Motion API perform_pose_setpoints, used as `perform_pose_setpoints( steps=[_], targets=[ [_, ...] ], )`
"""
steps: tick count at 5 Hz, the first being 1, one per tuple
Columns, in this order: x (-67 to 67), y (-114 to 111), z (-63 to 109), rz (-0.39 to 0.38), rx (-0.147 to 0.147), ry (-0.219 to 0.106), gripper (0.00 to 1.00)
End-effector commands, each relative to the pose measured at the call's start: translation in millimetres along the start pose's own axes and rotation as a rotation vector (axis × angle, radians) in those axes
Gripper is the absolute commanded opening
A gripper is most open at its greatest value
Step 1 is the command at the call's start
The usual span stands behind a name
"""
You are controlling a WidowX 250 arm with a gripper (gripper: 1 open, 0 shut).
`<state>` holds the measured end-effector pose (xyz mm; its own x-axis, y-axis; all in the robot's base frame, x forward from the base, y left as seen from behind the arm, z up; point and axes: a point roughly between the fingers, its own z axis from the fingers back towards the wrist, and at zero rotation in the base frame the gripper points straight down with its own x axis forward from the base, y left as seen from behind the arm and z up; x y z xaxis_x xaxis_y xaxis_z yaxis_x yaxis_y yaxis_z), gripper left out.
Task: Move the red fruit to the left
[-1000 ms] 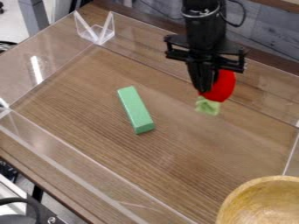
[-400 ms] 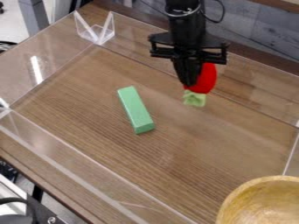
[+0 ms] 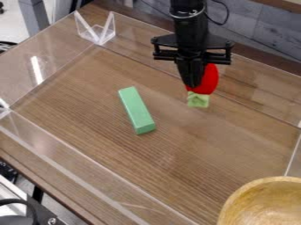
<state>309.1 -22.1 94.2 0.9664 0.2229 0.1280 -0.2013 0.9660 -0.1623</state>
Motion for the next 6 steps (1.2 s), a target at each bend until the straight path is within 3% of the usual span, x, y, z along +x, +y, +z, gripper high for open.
perform_pose_setpoints(
  steps=[1,2,3,4,6],
  targets=[
    [18.1,2.7,30.7,0.082,-0.019,-0.074,0.0],
    [24.2,16.5,46.2,0.181,-0.011,-0.099,0.0],
    [29.4,44.0,57.7,0.214,-0.01,-0.111,0.0],
    [32.2,71.4,54.4,0.217,0.003,-0.113,0.0],
    [18.2,78.9,47.5,0.271,0.042,-0.131,0.0]
  ],
)
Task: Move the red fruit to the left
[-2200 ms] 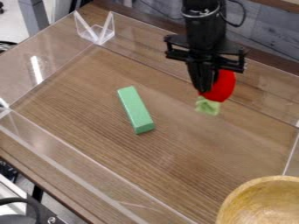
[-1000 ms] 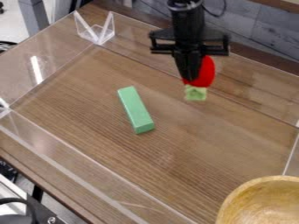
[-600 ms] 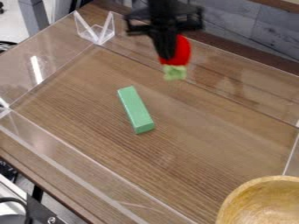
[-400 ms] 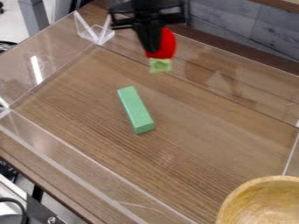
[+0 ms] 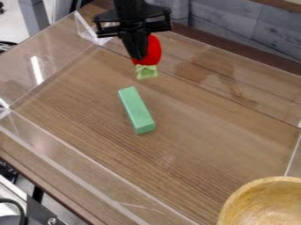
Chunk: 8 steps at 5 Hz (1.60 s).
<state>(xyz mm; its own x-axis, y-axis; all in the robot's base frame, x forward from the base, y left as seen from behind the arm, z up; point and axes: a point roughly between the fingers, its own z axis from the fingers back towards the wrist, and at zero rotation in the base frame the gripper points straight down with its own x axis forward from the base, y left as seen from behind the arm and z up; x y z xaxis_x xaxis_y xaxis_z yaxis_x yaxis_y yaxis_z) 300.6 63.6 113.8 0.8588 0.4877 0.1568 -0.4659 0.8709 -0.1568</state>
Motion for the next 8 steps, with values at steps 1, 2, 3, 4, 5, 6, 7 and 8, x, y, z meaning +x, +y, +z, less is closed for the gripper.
perform_pose_setpoints(
  steps=[1,2,3,4,5,6,7,8],
  targets=[
    [8.6,-0.1,11.9,0.006,-0.003,-0.06,0.0],
    [12.9,3.9,7.7,0.011,0.008,-0.067,0.0],
    [9.4,2.7,19.2,0.048,0.025,-0.077,0.0],
    [6.6,1.0,31.1,0.091,0.041,-0.084,0.0],
    [-3.4,1.9,24.4,0.044,0.039,-0.08,0.0],
    [-11.4,4.2,17.3,0.0,0.04,-0.078,0.0],
    [-16.5,11.5,12.8,-0.03,0.04,-0.077,0.0],
    [-3.2,26.4,16.4,-0.027,0.044,-0.083,0.0]
  ],
)
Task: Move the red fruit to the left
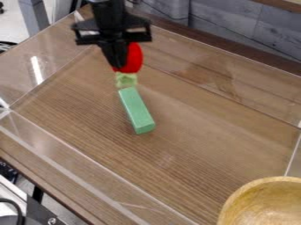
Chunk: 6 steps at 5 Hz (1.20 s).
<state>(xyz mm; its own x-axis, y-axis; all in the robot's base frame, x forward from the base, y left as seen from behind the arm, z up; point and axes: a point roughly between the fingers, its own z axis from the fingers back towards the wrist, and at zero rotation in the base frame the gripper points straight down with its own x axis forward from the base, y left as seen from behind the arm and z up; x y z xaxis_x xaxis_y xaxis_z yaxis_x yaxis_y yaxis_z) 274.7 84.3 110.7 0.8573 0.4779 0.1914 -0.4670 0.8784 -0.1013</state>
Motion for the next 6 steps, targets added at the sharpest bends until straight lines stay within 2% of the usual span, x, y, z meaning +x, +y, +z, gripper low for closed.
perform_pose_setpoints(
  steps=[1,3,5,6],
  targets=[
    [21.2,8.1,12.4,-0.019,-0.003,-0.055,0.0],
    [26.2,27.4,9.6,-0.101,-0.002,-0.051,0.0],
    [20.7,19.7,0.6,-0.128,0.017,-0.05,0.0],
    [25.3,24.1,1.1,-0.109,0.033,-0.053,0.0]
  ],
)
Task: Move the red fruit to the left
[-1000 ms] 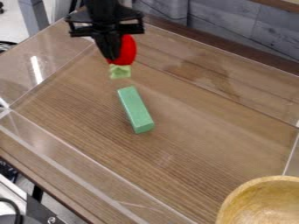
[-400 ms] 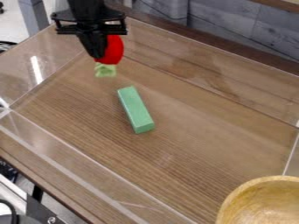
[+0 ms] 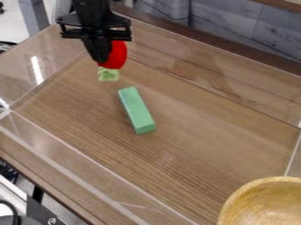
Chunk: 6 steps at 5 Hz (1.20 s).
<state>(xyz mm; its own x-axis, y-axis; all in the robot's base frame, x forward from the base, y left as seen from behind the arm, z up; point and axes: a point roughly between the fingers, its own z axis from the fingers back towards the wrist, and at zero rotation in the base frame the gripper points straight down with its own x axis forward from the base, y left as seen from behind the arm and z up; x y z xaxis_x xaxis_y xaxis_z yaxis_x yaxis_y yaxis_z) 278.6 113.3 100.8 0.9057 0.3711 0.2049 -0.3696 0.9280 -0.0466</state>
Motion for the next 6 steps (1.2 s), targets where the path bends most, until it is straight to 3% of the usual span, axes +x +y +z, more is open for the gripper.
perform_pose_setpoints(
  steps=[1,2,6],
  targets=[
    [22.5,10.6,13.3,-0.044,-0.005,-0.05,0.0],
    [33.4,23.4,8.7,-0.1,-0.007,-0.044,0.0],
    [68.7,72.7,-39.9,0.154,0.084,0.002,0.0]
  ],
)
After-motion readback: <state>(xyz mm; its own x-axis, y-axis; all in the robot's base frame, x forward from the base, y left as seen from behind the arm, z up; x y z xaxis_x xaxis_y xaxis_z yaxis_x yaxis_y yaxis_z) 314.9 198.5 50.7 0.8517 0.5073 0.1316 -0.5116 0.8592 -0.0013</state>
